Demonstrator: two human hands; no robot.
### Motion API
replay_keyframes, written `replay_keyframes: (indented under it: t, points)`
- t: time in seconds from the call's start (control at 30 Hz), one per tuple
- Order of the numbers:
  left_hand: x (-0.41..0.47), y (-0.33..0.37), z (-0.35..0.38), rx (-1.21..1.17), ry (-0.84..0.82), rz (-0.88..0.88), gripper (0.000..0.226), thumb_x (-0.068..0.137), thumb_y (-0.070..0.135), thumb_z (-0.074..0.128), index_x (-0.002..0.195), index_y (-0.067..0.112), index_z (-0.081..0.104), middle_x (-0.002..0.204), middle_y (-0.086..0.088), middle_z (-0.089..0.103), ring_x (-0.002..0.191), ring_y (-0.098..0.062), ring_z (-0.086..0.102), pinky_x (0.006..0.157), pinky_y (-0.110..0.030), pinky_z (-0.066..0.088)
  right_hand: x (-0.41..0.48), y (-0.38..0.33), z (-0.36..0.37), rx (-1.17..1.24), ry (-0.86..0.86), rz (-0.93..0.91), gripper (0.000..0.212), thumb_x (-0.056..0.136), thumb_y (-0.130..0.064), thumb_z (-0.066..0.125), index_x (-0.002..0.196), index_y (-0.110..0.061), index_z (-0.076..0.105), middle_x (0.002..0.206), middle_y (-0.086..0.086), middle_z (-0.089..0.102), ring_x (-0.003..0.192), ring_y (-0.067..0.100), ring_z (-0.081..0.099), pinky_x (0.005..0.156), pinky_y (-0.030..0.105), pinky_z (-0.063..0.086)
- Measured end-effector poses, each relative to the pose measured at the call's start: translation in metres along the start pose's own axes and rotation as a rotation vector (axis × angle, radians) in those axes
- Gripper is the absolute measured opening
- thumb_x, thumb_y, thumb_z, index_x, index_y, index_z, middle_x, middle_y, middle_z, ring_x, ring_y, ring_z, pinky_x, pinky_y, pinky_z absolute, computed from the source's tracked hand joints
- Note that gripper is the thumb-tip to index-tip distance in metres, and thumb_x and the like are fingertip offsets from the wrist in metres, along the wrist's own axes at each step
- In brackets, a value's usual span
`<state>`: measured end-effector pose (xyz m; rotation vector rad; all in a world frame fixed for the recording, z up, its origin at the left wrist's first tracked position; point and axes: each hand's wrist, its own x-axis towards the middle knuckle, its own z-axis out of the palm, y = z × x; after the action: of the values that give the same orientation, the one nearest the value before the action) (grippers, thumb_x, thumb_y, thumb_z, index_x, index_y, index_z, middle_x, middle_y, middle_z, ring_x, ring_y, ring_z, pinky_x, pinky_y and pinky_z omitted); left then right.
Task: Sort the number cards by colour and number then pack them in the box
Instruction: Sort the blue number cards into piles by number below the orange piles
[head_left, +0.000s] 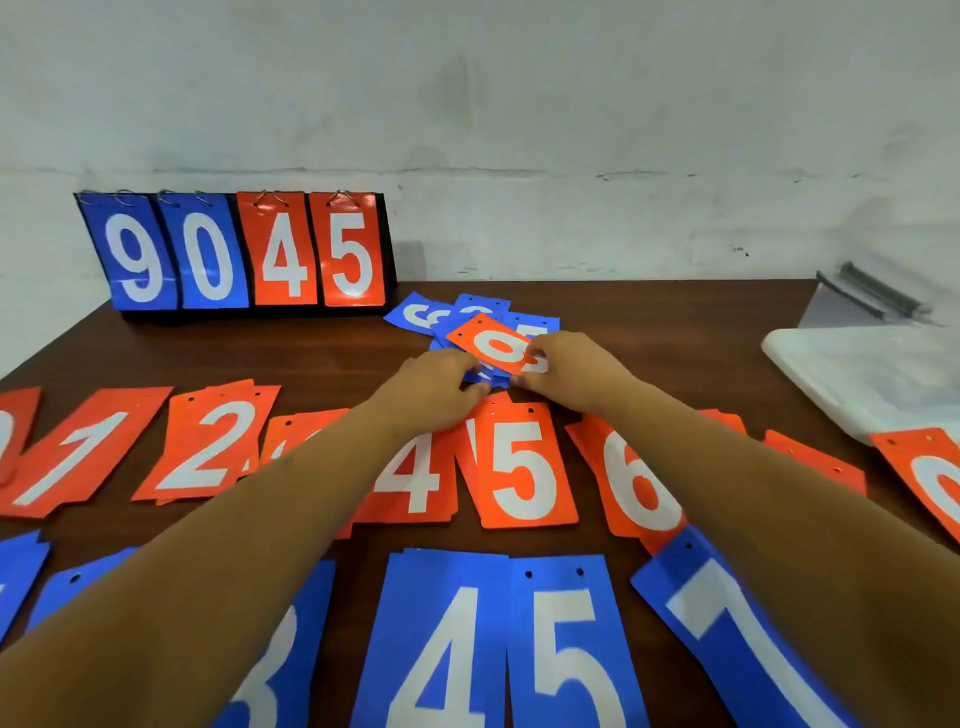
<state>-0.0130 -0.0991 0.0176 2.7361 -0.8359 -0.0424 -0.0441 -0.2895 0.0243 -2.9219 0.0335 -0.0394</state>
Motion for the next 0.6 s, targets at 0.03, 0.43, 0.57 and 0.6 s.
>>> replay_keyframes:
  t: [0.03, 0.43, 0.57, 0.6]
  points:
    - [0.001, -0.002, 0.002, 0.001, 0.034, 0.017, 0.037, 0.097, 0.039, 0.050, 0.128, 0.019, 0.057, 0.126, -0.002, 0.061, 0.113, -0.018, 0.054, 0.097, -0.035, 0.045, 0.000, 0.001, 0.001, -0.051, 0.010, -0.037, 0.047, 0.093, -0.045, 0.055, 0.130, -0.016, 0.056, 0.127, 0.007, 0.061, 0.109, 0.024, 0.058, 0.092, 0.037, 0.050]
    - [0.013, -0.002, -0.020, -1.040, 0.344, -0.474, 0.012, 0.088, 0.006, 0.058, 0.083, 0.004, 0.069, 0.094, -0.015, 0.073, 0.086, -0.028, 0.072, 0.085, -0.047, 0.058, -0.019, -0.027, 0.001, 0.119, 0.262, -0.423, 0.035, 0.099, -0.037, 0.050, 0.120, -0.015, 0.066, 0.116, 0.004, 0.069, 0.105, 0.020, 0.061, 0.087, 0.030, 0.044]
    - [0.002, -0.016, -0.032, -1.251, 0.497, -0.504, 0.009, 0.093, 0.009, 0.058, 0.101, 0.011, 0.064, 0.111, -0.006, 0.068, 0.101, -0.022, 0.065, 0.092, -0.042, 0.054, -0.009, -0.027, -0.007, 0.511, 0.549, -0.050, 0.041, 0.095, -0.044, 0.053, 0.111, -0.008, 0.064, 0.106, 0.004, 0.064, 0.100, 0.017, 0.058, 0.084, 0.025, 0.042]
    - [-0.001, -0.017, -0.036, -1.351, 0.497, -0.483, 0.014, 0.094, 0.009, 0.058, 0.108, 0.009, 0.062, 0.115, -0.007, 0.067, 0.104, -0.022, 0.065, 0.090, -0.041, 0.054, -0.008, -0.029, -0.011, 0.644, 0.505, 0.069, 0.044, 0.094, -0.048, 0.054, 0.108, -0.009, 0.064, 0.103, 0.002, 0.065, 0.096, 0.016, 0.060, 0.081, 0.027, 0.046]
